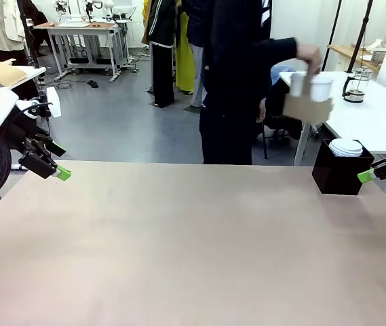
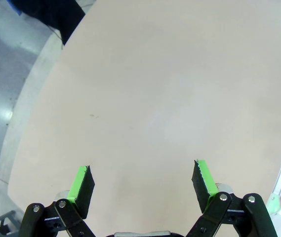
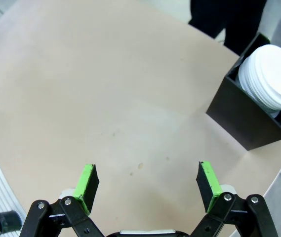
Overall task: Pour a drink into a cup and package it in a carrier.
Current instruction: Insert the held 600 ml Paper Cup into the Cup Carrier.
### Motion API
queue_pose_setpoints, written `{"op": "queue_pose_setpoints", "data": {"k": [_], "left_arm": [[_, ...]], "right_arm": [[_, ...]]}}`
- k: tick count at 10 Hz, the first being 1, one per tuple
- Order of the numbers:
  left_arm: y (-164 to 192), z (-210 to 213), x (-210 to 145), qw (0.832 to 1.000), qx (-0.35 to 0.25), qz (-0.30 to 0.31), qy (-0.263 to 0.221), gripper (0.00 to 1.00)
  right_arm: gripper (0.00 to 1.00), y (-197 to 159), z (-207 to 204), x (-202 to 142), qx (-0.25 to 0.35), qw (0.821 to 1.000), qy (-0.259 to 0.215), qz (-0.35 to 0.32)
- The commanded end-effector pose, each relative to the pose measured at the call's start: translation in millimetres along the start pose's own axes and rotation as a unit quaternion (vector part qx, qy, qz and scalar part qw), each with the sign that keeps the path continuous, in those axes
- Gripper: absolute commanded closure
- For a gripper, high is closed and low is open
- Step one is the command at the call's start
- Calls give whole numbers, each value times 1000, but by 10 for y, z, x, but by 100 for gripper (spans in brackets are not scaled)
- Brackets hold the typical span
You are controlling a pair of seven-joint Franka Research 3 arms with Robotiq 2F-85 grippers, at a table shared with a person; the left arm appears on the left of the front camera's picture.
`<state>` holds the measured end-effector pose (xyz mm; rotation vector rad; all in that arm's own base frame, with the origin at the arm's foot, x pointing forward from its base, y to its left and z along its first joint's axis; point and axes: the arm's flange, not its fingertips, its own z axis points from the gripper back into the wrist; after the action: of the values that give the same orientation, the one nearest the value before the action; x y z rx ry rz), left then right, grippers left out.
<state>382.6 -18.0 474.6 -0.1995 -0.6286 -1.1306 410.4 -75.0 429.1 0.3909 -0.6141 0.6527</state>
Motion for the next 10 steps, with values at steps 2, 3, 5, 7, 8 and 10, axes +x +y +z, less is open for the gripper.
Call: {"op": "queue_pose_setpoints", "data": {"k": [2, 3, 5, 7, 8, 10], "left_arm": [[5, 4, 4, 1000, -5, 5, -9, 0], [5, 4, 4, 1000, -5, 5, -9, 0], [5, 4, 4, 1000, -5, 5, -9, 0], [5, 4, 4, 1000, -5, 5, -9, 0], [5, 4, 4, 1000, -5, 5, -9, 0], [5, 4, 4, 1000, -5, 5, -9, 0]], "right_arm": [[0, 8, 26, -15, -1, 1000, 7, 3], [0, 8, 26, -15, -1, 1000, 7, 3], [0, 8, 26, -15, -1, 1000, 7, 3], [0, 8, 26, -15, -1, 1000, 7, 3], [0, 8, 26, -15, -1, 1000, 7, 3], [0, 8, 26, -15, -1, 1000, 7, 3]]}}
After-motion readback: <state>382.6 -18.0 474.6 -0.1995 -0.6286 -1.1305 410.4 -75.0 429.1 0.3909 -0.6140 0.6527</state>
